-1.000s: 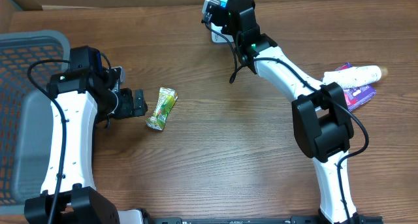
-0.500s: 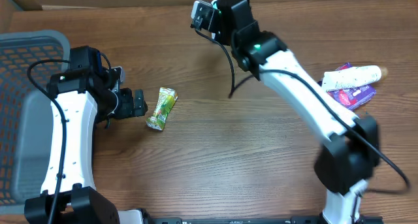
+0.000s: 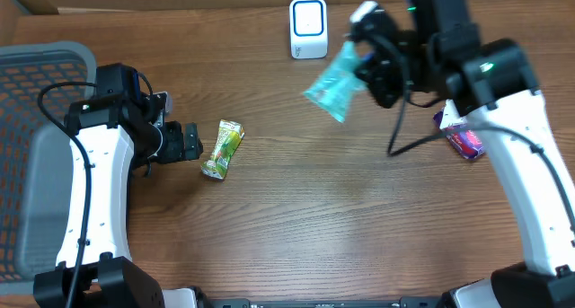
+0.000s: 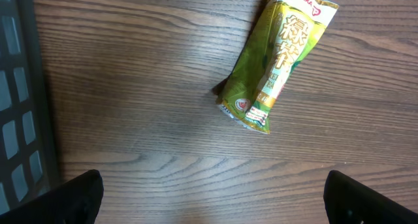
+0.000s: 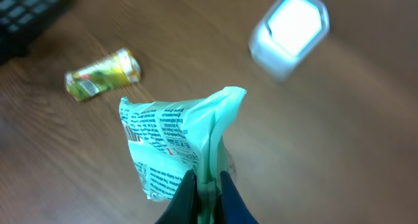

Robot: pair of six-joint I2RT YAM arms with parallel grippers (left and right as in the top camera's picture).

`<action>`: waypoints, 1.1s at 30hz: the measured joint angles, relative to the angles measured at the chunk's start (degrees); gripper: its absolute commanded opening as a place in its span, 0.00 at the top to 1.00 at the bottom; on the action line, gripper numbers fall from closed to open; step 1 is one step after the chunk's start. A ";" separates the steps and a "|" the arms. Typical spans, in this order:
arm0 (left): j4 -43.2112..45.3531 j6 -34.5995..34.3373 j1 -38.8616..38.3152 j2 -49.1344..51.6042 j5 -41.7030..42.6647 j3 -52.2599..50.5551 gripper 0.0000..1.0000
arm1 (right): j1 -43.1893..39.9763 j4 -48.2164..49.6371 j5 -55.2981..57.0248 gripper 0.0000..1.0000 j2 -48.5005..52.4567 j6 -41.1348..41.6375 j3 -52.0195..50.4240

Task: Scan the item barcode
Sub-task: 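Hold the wipes pack's barcode in front of the scanner, then carry the wipes pack right and drop it onto the purple pack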

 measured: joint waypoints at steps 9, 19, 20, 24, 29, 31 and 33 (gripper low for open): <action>0.00 -0.02 0.00 0.00 0.00 0.00 0.00 | -23.52 -5.03 3.04 0.96 2.67 19.06 0.00; 0.00 0.00 0.00 0.00 0.00 0.00 0.00 | -35.17 -4.46 10.12 0.96 13.05 25.66 -4.48; 0.00 0.00 0.00 0.00 0.00 0.00 0.00 | -35.74 -4.83 10.23 0.96 14.05 25.90 -4.83; 0.00 0.00 0.00 0.00 0.00 0.00 0.00 | -37.64 -6.67 10.34 0.96 15.56 26.43 -4.98; 0.00 0.00 0.00 0.00 0.00 0.00 0.00 | -38.51 -8.39 11.39 0.90 15.56 26.73 -4.98; 0.00 0.00 0.00 0.00 0.00 0.00 0.00 | -38.71 -8.85 11.78 0.71 15.56 26.80 -4.98; 0.00 0.00 0.00 0.00 0.00 0.00 0.00 | -38.71 -9.40 12.72 0.51 15.56 26.51 -5.01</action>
